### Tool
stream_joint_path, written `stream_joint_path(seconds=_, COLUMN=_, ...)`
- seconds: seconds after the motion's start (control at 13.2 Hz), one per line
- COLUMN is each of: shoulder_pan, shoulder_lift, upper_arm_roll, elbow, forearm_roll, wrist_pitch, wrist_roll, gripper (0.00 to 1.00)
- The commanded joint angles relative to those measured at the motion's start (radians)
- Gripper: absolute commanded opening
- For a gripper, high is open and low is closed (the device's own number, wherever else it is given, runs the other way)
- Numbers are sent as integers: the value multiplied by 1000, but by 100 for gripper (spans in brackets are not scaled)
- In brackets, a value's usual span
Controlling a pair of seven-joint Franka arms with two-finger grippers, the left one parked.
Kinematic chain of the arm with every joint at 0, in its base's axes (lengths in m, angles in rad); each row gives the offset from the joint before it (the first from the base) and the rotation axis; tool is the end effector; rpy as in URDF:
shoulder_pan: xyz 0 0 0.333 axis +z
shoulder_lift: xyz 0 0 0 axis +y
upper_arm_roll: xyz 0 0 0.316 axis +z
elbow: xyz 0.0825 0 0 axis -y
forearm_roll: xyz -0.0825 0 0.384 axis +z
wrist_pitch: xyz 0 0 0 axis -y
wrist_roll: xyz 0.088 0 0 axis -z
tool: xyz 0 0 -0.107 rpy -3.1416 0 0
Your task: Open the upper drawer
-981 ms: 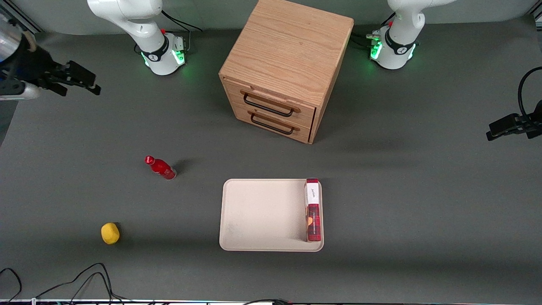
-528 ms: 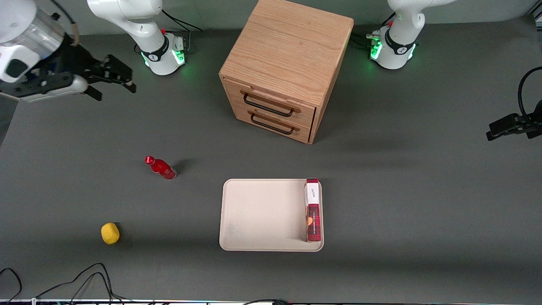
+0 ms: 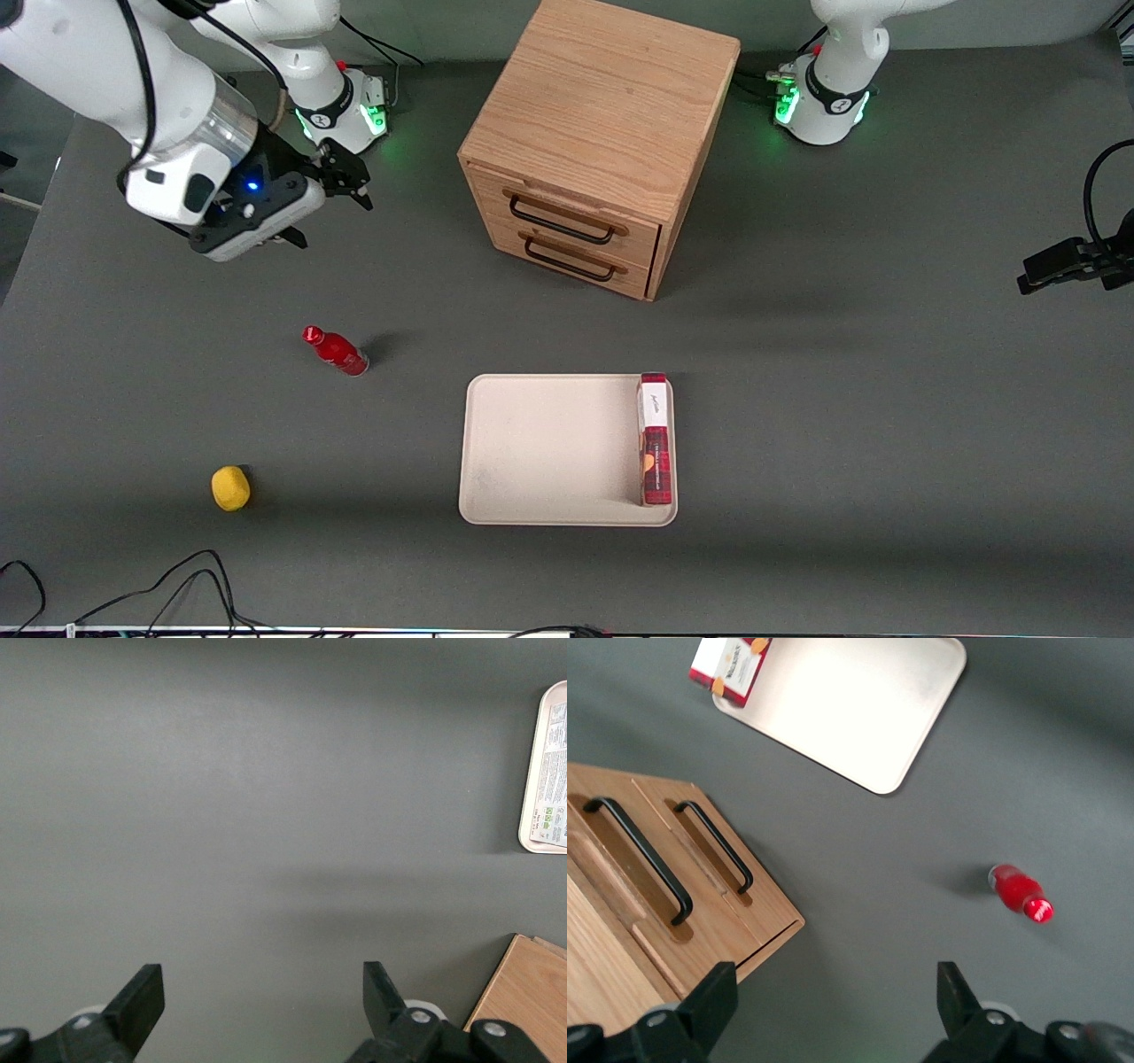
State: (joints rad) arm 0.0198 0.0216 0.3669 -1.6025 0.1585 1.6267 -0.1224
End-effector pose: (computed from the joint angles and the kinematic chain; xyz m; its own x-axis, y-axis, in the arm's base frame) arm 0.5181 0.2260 0.6045 0.8781 0.4780 0.0234 0.4750 -0.8646 -0.1636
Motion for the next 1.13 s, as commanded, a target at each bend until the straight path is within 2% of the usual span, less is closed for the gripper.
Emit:
stream_joint_path(seconds=0.0, shoulder_pan=0, shoulder_lift=72, upper_arm_roll=91, elbow=39, forearm_roll=-111, wrist_pitch=27, wrist_roll=-92, gripper=100)
stream_joint_path(seconds=0.3, shoulder_pan=60, shoulder_lift=213, upper_arm_roll=135, elbow=133, forearm_roll=-116, wrist_pitch=76, wrist_roll=-109, gripper=100)
stream_joint_path(seconds=0.53, shoulder_pan=97, shoulder_lift=261, upper_arm_roll=141, elbow=147, forearm_roll=-111, wrist_pitch=82, wrist_roll=-118, gripper=100)
stream_joint_path(seconds=0.75, shoulder_pan=140, shoulder_lift=290, upper_arm_roll=148, elbow=130, forearm_roll=-102, wrist_pitch=154, wrist_roll=-158, gripper=100)
stream_joint_path(seconds=0.91, shoulder_pan=137, shoulder_lift=301, upper_arm_roll=208, elbow=76, forearm_roll=-77, wrist_pitch=223, wrist_roll=-169, gripper=100)
stream_joint_path(seconds=1.06, shoulder_pan=161, shoulder_lift=304, upper_arm_roll=218, elbow=21, forearm_roll=-77, wrist_pitch=283, wrist_roll=-174, gripper=100)
